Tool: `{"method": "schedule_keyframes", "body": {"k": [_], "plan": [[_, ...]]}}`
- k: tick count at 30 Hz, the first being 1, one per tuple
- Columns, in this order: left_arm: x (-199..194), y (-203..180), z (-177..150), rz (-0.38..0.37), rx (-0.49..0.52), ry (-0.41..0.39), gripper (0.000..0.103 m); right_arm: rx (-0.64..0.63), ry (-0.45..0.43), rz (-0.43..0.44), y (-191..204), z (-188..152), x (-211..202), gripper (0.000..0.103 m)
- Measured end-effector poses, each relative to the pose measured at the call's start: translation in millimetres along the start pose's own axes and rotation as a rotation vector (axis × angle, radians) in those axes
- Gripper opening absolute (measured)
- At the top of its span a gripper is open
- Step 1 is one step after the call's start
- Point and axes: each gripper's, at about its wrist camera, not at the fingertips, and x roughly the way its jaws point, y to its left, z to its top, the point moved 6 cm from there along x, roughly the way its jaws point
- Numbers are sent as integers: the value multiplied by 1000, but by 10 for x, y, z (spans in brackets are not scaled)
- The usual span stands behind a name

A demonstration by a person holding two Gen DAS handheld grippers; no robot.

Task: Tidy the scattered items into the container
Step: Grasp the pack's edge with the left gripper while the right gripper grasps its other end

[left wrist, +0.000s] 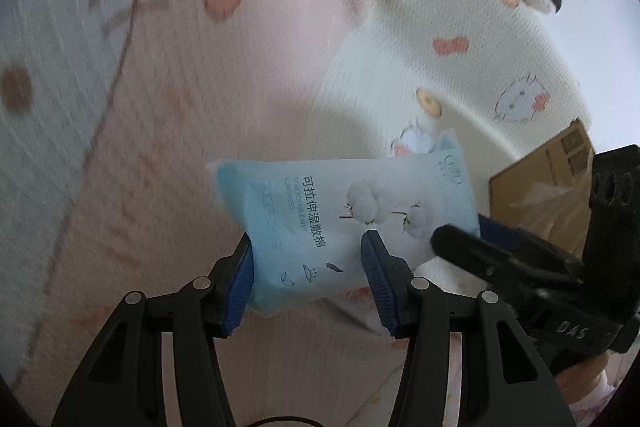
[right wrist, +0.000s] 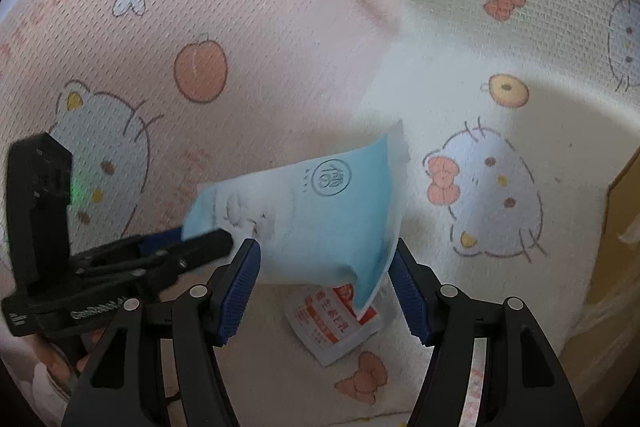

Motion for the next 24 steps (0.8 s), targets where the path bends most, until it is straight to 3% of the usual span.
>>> {"method": "schedule_keyframes", "body": {"k": [4,18,24], "plan": [[174,65,-124,30,-24,59,56,2,32,3,-79,-117,49,63],[57,-58,-107,38,50,56,57,57,26,96,-178,-70,-120,67],[43,-19,-66,13,23,36,57,88,10,44,-278,30,-119,69]]}}
